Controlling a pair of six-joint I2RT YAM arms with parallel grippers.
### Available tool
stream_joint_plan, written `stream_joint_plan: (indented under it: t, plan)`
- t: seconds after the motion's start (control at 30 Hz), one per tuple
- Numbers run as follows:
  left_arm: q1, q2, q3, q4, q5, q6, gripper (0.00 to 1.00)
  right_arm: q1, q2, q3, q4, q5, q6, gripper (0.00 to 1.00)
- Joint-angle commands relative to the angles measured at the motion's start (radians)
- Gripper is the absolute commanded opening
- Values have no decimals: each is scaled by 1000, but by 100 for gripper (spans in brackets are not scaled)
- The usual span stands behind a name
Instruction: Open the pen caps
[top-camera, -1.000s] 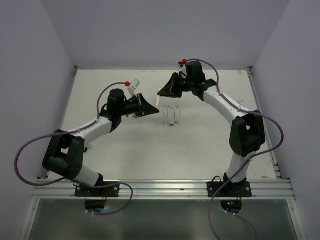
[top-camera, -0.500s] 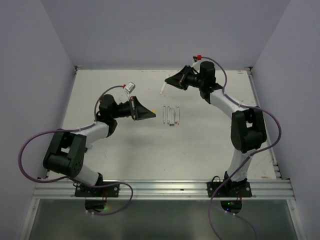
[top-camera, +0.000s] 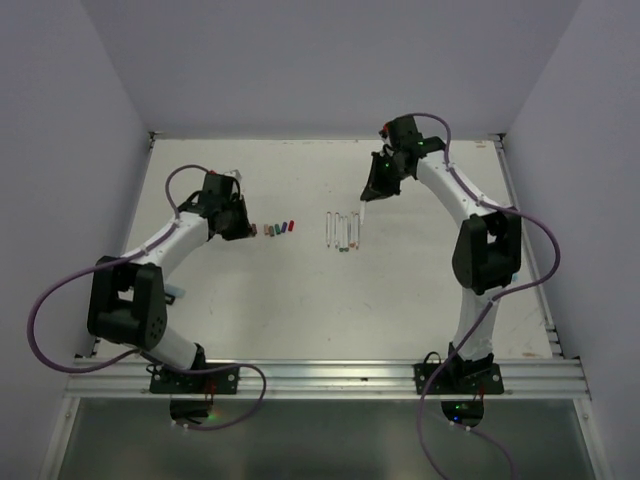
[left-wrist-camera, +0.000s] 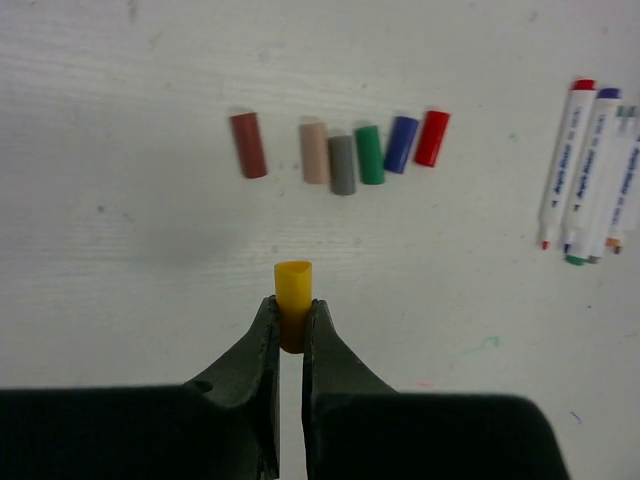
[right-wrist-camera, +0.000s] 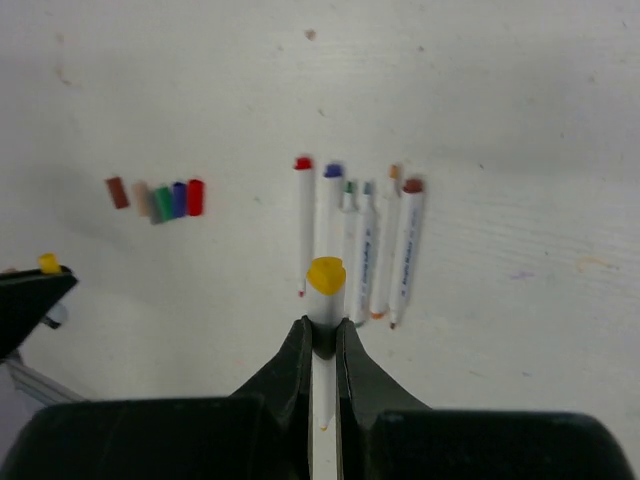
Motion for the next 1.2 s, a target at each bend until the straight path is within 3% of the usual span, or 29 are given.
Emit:
stream_joint_plan:
  t: [0.0,0.43,0.83,1.03,1.13,1.17]
  plan:
    - [1,0,-19,-57,-208,76,0,-4,13,-37,-149,90,-93,0]
    - [3,236,82,-3,-242,136,0,-5,126,-58,-118,117,-96,0]
    - [15,335,214,-26,-222,133,6,-4,213,-11,-115,123,-108,0]
    - [18,339,214,-43,-211,128,11,-4,259,26,-58,125,-87,0]
    - [18,327,203,-48,-213,119,21,1,290,57,-66,142,-87,0]
    - [18,322,196,-46,-210,114,30,4,295,60,-66,148,-87,0]
